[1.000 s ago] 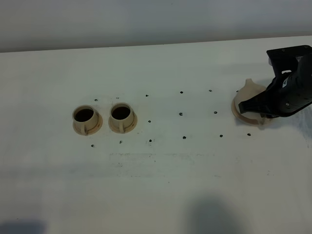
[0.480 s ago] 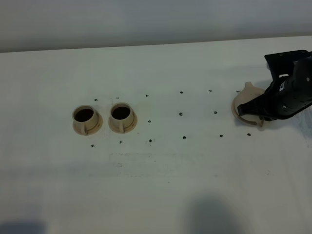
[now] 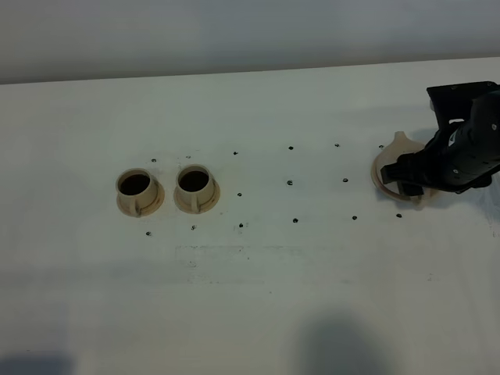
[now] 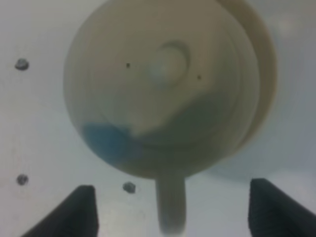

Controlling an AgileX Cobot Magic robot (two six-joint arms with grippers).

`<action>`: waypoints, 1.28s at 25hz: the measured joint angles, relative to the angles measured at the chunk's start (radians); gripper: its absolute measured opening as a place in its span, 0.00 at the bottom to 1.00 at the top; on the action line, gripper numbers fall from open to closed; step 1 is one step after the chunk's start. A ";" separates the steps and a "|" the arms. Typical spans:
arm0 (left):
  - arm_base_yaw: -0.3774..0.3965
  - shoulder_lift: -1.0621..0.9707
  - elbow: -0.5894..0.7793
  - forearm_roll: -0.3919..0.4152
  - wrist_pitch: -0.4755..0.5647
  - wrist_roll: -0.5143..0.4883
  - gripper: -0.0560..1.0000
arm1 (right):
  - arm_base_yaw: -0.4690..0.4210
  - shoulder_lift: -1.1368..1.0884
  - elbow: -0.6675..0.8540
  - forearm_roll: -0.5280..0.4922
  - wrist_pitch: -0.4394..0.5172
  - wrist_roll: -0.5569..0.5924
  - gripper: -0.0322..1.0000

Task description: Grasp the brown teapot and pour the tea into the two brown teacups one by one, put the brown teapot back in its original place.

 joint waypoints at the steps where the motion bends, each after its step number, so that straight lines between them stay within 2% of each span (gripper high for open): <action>1: 0.000 0.000 0.000 0.000 0.000 0.000 0.37 | 0.000 -0.017 0.000 0.000 0.010 0.000 0.62; 6: 0.000 0.000 0.000 0.000 0.000 0.000 0.37 | 0.000 -0.164 0.000 0.000 0.069 0.000 0.53; 13: 0.000 0.000 0.000 0.000 0.000 0.000 0.37 | 0.000 -0.386 0.011 -0.035 0.147 -0.001 0.25; 19: 0.000 0.000 0.000 0.000 0.000 0.000 0.37 | 0.000 -0.577 0.145 -0.052 0.155 -0.001 0.06; 26: 0.000 0.000 0.000 0.000 0.000 0.000 0.37 | 0.000 -0.832 0.254 -0.054 0.197 0.032 0.06; 29: 0.000 0.000 0.000 0.000 0.000 0.000 0.37 | 0.000 -0.938 0.254 -0.074 0.254 0.058 0.13; 32: 0.000 0.000 0.000 0.000 0.000 0.000 0.37 | 0.000 -1.034 0.254 -0.107 0.333 0.092 0.24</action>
